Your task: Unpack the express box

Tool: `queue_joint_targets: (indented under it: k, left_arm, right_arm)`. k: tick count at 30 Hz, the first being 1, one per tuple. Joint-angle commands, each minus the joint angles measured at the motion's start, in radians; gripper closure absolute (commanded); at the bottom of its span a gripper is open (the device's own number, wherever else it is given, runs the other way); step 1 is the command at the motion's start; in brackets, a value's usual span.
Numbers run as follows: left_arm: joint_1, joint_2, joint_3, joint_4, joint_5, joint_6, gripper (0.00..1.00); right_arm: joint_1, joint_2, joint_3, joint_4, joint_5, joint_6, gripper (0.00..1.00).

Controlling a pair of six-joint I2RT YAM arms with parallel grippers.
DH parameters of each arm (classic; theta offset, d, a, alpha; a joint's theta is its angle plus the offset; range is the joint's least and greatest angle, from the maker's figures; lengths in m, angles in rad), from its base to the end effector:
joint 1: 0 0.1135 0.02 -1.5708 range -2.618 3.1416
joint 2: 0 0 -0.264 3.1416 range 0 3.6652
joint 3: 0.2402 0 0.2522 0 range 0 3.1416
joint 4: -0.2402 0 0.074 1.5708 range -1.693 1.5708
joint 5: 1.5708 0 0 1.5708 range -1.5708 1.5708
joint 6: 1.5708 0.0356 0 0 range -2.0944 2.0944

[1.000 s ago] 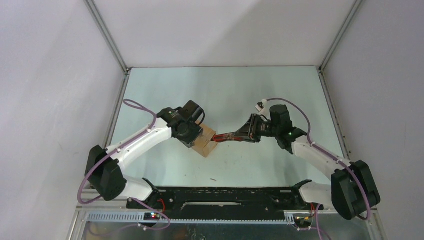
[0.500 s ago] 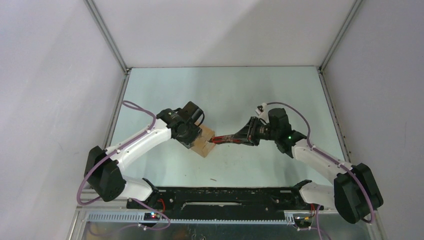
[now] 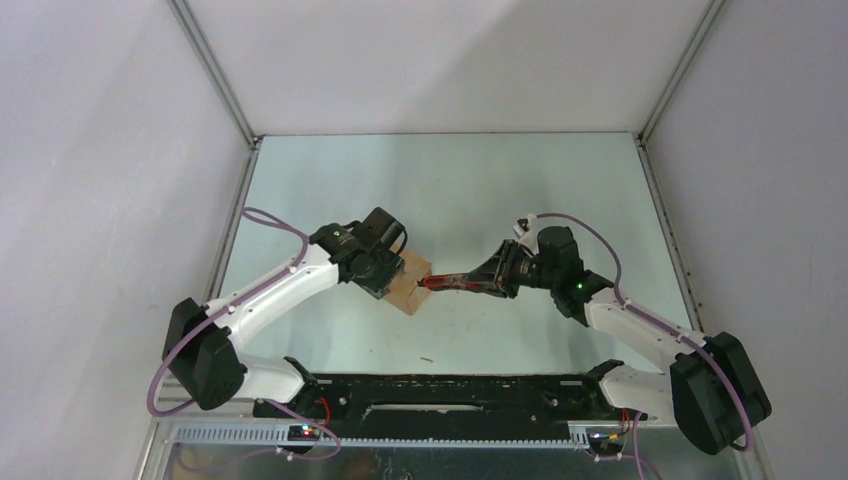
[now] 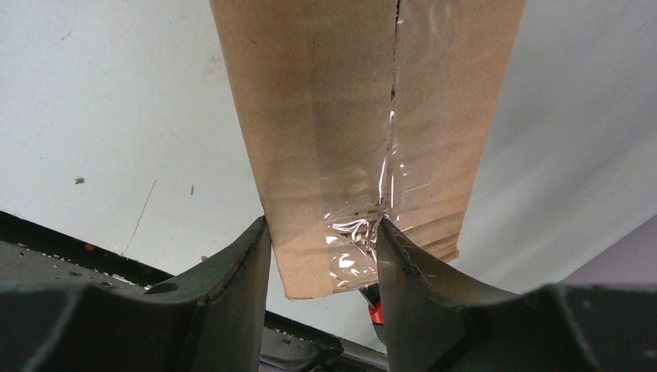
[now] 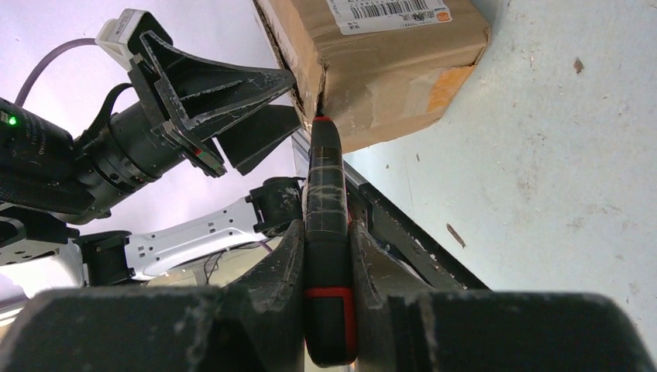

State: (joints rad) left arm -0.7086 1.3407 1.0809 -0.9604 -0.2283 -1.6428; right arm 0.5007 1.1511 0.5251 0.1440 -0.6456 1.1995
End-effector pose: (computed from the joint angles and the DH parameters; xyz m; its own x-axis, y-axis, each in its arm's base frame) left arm 0.1945 -0.1561 0.2635 -0.5221 -0.8321 -0.1873 -0.7526 0.5528 -0.3579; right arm 0.1975 0.1325 0.2122 -0.9407 0.3337 -0.0616 0.0701 0.3687 0.9269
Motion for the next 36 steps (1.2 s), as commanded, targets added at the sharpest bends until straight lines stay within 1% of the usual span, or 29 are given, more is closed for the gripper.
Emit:
queue_joint_targets:
  k: [1,4,7,9,13,16,22,26,31,36]
  left_arm:
    - [0.001,-0.020,-0.007,0.086,-0.013,-0.058,0.71]
    - [0.002,-0.016,0.000,0.089,-0.006,-0.056,0.72]
    - [0.002,-0.009,0.007,0.089,-0.002,-0.054,0.72]
    - [0.003,-0.008,0.011,0.076,-0.007,-0.053,0.72]
    - [0.013,-0.032,-0.014,0.074,-0.013,-0.058,0.72]
    - [0.017,-0.039,-0.024,0.073,-0.015,-0.061,0.72]
    - [0.018,-0.027,-0.014,0.082,-0.008,-0.063,0.73]
    - [0.017,-0.017,-0.001,0.095,0.000,-0.067,0.73]
    - [0.015,-0.006,0.019,0.106,0.010,-0.066,0.74]
    - [0.014,-0.016,0.017,0.092,0.001,-0.071,0.74]
  right_arm:
    - [0.066,0.013,-0.010,-0.008,-0.011,0.005,1.00]
    - [0.104,0.017,-0.008,-0.015,0.000,-0.008,1.00]
    - [0.108,0.004,-0.008,-0.050,0.010,-0.045,1.00]
    - [0.090,-0.012,-0.012,-0.078,0.010,-0.073,1.00]
    - [0.005,-0.042,-0.027,-0.135,-0.013,-0.129,1.00]
    - [-0.015,-0.045,-0.026,-0.136,-0.028,-0.135,1.00]
    - [0.079,-0.038,-0.026,-0.079,-0.031,-0.089,1.00]
    - [0.130,-0.043,-0.026,-0.076,-0.035,-0.086,1.00]
    - [0.176,-0.038,-0.026,-0.065,-0.027,-0.073,1.00]
    - [0.183,-0.028,-0.027,-0.070,-0.023,-0.081,1.00]
